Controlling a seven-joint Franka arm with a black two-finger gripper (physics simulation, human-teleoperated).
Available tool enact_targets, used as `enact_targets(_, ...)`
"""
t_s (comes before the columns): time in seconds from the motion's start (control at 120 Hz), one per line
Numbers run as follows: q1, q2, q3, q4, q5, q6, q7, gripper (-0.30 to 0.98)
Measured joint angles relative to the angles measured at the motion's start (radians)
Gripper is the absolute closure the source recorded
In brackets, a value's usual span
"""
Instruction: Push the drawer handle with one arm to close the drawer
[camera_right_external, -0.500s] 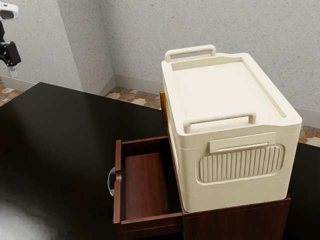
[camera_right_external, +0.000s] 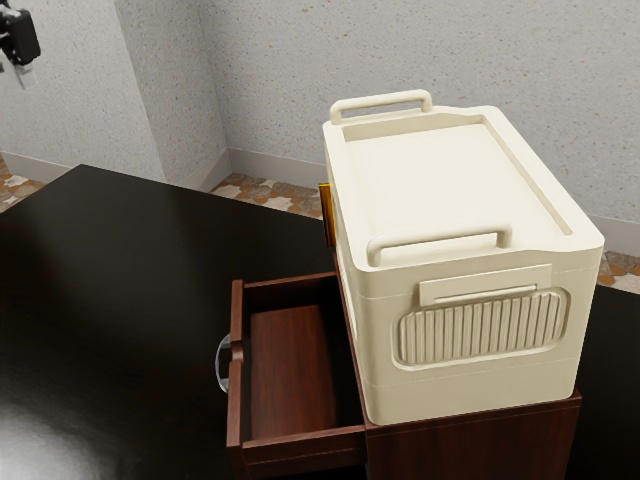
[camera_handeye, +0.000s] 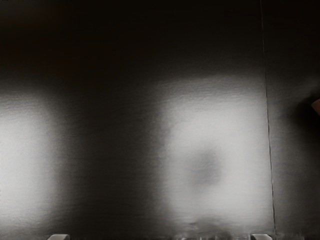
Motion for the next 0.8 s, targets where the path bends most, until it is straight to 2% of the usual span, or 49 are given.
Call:
enact_targets(0.117, -0.037, -0.005, -0.016, -0.057, 0.039, -0.013, 0.006, 0.59)
enact_targets(0.267, -0.039, -0.062, -0.077, -0.157, 0.053, -0.01, -0.003, 0.71)
enact_targets(0.317, -0.019, -0.071, -0.114, -0.181, 0.052, -0.009, -0.008, 0.73)
enact_targets(0.392, 0.064, -0.105, -0.2, -0.243, 0.035, -0.007, -0.015, 0.75)
enact_targets(0.575, 0.17, -0.209, -0.293, -0.43, -0.01, 0.027, -0.027, 0.77)
enact_targets(0.8, 0.21, -0.262, -0.327, -0.625, -0.046, 0.099, -0.036, 0.78)
